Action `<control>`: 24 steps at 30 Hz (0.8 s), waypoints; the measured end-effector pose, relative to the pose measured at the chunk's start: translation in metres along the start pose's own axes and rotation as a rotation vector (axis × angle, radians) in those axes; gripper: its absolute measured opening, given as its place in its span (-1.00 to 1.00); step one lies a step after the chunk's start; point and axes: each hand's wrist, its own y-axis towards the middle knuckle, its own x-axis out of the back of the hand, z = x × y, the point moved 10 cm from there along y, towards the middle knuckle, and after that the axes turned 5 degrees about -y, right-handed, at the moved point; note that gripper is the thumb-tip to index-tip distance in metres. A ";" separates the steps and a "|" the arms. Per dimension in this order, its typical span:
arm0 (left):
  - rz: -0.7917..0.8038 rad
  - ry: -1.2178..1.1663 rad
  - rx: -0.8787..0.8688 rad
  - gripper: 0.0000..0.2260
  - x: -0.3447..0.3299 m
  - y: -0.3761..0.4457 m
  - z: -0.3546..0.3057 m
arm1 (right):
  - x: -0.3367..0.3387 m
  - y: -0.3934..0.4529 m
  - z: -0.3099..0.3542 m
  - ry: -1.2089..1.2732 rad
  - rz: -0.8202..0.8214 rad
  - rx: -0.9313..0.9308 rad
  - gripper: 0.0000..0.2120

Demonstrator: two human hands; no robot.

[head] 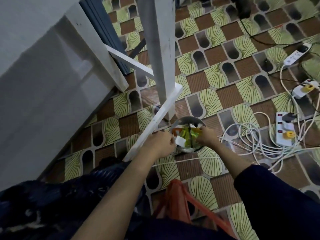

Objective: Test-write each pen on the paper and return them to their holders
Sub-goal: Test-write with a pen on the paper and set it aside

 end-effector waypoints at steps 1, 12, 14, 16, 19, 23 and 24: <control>-0.005 -0.007 -0.002 -0.77 0.000 -0.001 0.000 | 0.004 -0.003 0.002 0.000 -0.021 0.008 -0.59; -0.084 -0.024 -0.074 -0.77 0.027 -0.018 -0.027 | 0.080 -0.050 0.037 0.089 -0.233 0.154 -0.87; -0.119 -0.018 -0.115 -0.78 0.040 -0.029 -0.038 | 0.099 -0.067 0.061 0.154 -0.270 0.228 -0.91; -0.184 -0.028 -0.150 -0.80 0.066 -0.049 -0.049 | 0.127 -0.090 0.097 0.204 -0.305 0.339 -0.92; -0.322 0.040 -0.194 -0.84 0.119 -0.098 -0.058 | 0.185 -0.146 0.166 0.248 -0.376 0.569 -0.92; -0.588 0.123 -0.230 -0.80 0.195 -0.213 -0.061 | 0.248 -0.257 0.262 0.276 -0.430 0.924 -0.83; -0.648 0.123 -0.247 -0.81 0.207 -0.245 -0.063 | 0.257 -0.288 0.281 0.286 -0.437 1.009 -0.81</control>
